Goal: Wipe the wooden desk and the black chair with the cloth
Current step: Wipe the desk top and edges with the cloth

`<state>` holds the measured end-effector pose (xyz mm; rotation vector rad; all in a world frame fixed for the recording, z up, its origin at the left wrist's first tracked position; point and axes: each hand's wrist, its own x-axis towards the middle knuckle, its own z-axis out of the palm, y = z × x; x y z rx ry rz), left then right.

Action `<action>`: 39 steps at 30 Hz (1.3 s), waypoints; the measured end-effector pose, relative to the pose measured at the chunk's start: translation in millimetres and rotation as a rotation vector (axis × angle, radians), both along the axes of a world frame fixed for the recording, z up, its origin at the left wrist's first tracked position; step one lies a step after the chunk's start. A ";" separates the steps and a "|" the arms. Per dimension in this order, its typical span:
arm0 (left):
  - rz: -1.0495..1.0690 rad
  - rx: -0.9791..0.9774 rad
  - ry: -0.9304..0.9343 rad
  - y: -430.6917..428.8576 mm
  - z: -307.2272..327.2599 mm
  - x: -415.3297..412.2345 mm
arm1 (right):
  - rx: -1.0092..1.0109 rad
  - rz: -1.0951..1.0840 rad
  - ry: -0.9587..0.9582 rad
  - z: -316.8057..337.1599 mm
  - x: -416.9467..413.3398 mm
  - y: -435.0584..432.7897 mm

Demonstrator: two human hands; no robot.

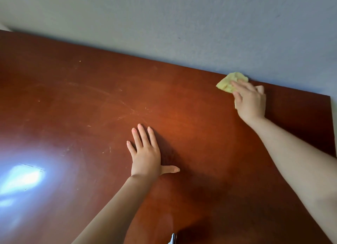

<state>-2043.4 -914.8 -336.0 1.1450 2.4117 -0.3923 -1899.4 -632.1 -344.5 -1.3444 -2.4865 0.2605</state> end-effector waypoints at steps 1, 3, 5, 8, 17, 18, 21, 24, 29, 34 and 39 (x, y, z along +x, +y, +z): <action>0.001 0.000 0.000 0.0 -0.5 -0.3 | -0.016 -0.067 0.000 -0.4 -4.4 6.6; 0.002 0.007 0.000 -0.3 -1.8 -0.9 | -0.043 -0.161 0.011 -2.1 -13.0 9.6; 0.004 0.014 0.000 -1.1 -3.0 -1.2 | -0.069 -0.203 0.018 -3.4 -18.0 3.9; 0.001 0.020 0.006 -1.5 -3.6 -1.9 | -0.065 -0.105 0.019 -3.5 -12.8 -12.2; -0.004 0.035 0.021 -0.6 2.4 -0.5 | -0.045 0.403 0.002 9.5 26.6 -120.8; -0.002 0.042 0.020 -0.7 3.2 -0.2 | -0.069 0.498 -0.001 11.4 30.2 -133.6; -0.007 0.064 0.010 -2.8 3.7 0.3 | -0.143 0.765 -0.063 14.3 38.8 -162.4; -0.025 0.106 -0.020 -9.3 4.5 -1.1 | -0.134 0.845 -0.100 18.7 38.5 -163.6; -0.075 0.250 -0.026 -32.5 6.3 -9.9 | -0.137 0.892 -0.114 19.7 5.1 -138.5; 0.016 0.364 0.051 -57.5 -0.5 -18.3 | -0.145 0.735 -0.143 19.9 -74.8 -105.7; 0.117 0.473 0.048 -68.4 -11.1 -19.9 | -0.166 0.477 -0.120 15.2 -153.8 -95.6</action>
